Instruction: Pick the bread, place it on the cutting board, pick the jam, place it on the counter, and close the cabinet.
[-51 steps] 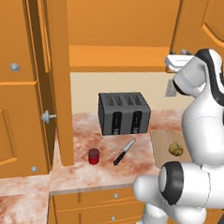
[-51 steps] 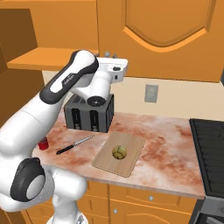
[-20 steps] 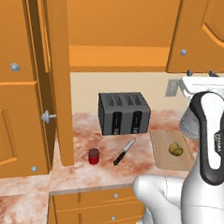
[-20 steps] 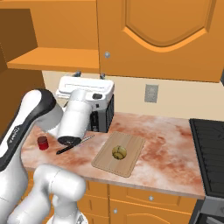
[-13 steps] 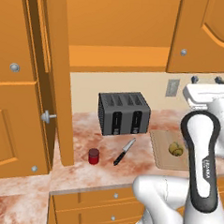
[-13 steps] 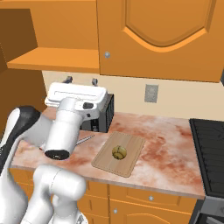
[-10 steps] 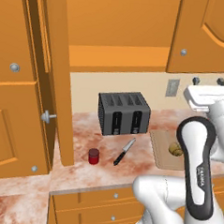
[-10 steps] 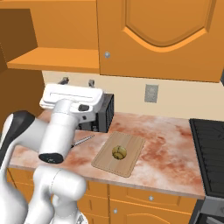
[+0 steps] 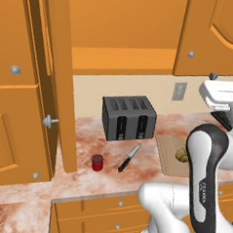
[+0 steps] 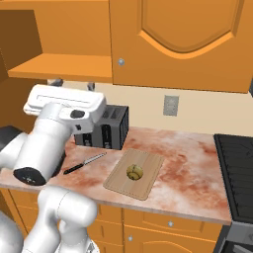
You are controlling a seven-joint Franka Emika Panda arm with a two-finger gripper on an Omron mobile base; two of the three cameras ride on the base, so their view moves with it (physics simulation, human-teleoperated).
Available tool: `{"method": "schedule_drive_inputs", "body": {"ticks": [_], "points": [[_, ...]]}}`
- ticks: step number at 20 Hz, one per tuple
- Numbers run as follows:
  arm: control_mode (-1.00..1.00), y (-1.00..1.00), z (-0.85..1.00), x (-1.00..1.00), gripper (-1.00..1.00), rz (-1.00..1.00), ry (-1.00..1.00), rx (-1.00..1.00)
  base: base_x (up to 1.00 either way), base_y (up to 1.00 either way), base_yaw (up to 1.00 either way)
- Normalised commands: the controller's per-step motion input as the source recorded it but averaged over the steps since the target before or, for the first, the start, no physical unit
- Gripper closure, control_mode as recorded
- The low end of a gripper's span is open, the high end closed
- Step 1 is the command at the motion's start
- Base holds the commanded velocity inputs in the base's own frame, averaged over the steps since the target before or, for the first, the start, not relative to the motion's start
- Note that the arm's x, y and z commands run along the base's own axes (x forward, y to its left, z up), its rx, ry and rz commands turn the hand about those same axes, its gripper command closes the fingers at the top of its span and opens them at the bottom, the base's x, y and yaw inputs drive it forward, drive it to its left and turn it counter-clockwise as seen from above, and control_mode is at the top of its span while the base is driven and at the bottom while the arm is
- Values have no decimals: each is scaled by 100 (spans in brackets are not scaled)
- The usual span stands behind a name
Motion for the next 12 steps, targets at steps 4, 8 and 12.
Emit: {"method": "schedule_drive_inputs", "body": {"ticks": [4,8,12], "points": [[-100,28,5,-67,-100,-1,0,0,0,0,0],[-100,28,3,-61,-100,-1,0,0,0,0,0],[-100,31,1,-60,-100,-1,0,0,0,0,0]]}}
